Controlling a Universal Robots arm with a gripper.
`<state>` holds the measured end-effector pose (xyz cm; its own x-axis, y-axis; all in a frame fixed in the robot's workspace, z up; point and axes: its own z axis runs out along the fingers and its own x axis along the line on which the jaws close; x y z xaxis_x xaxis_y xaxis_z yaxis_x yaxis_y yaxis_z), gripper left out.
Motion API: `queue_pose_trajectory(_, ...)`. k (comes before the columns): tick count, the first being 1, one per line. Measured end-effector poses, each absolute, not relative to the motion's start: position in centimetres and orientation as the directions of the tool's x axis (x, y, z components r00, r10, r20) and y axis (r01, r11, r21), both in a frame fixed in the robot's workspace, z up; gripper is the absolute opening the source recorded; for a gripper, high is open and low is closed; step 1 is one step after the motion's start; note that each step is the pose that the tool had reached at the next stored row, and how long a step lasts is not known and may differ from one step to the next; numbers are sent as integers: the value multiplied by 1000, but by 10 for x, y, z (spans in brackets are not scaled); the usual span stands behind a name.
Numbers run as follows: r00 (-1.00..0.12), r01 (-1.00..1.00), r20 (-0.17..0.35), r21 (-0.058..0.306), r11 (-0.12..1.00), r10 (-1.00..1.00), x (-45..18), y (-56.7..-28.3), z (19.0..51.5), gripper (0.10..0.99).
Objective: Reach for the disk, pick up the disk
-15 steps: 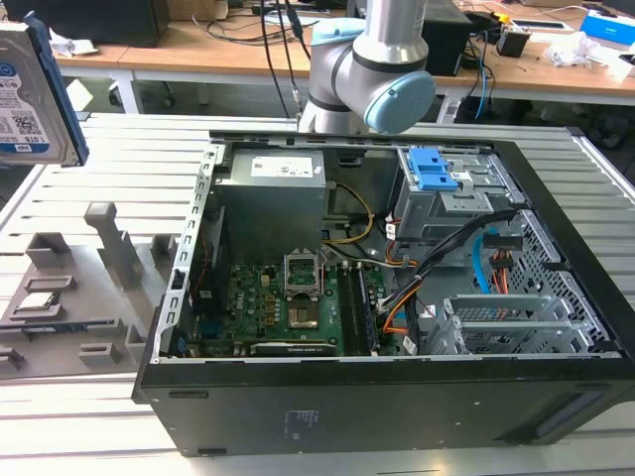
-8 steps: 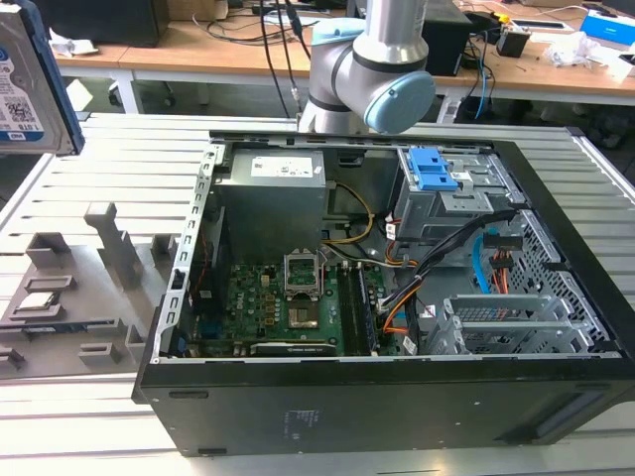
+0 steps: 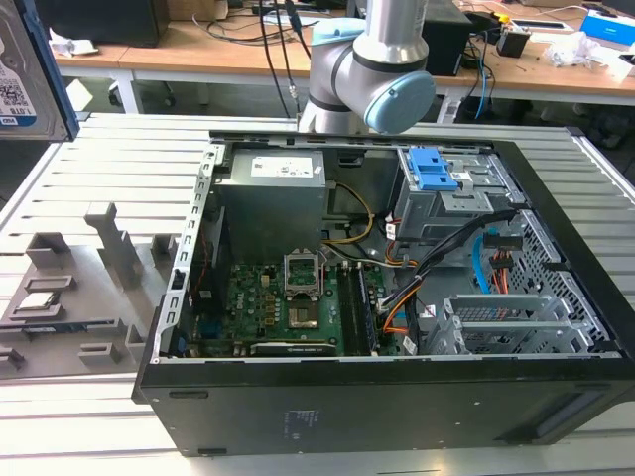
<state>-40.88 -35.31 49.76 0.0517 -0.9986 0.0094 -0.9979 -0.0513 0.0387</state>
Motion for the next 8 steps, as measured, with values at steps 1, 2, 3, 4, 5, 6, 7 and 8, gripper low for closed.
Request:
queue_pose_trajectory(1, 52, -998, 9, 39, -51, -999, -409, -353, 498, 369)
queue_pose_trajectory(2, 52, -998, 9, 39, -51, -999, -409, -353, 498, 369)
queue_pose_trajectory(3, 52, -998, 9, 39, -51, -999, -409, -353, 498, 369)
queue_pose_trajectory(4, 52, -998, 9, 39, -51, -999, -409, -353, 498, 369)
queue_pose_trajectory(5, 52, -998, 9, 39, -52, -999, -407, -353, 498, 369)
queue_pose_trajectory(6, 52, -998, 9, 39, -51, -999, -406, -353, 498, 369)
queue_pose_trajectory(7, 52, -998, 9, 39, -51, -999, -404, -353, 498, 369)
queue_pose_trajectory(8, 52, -998, 9, 39, -51, -999, -400, -353, 498, 369)
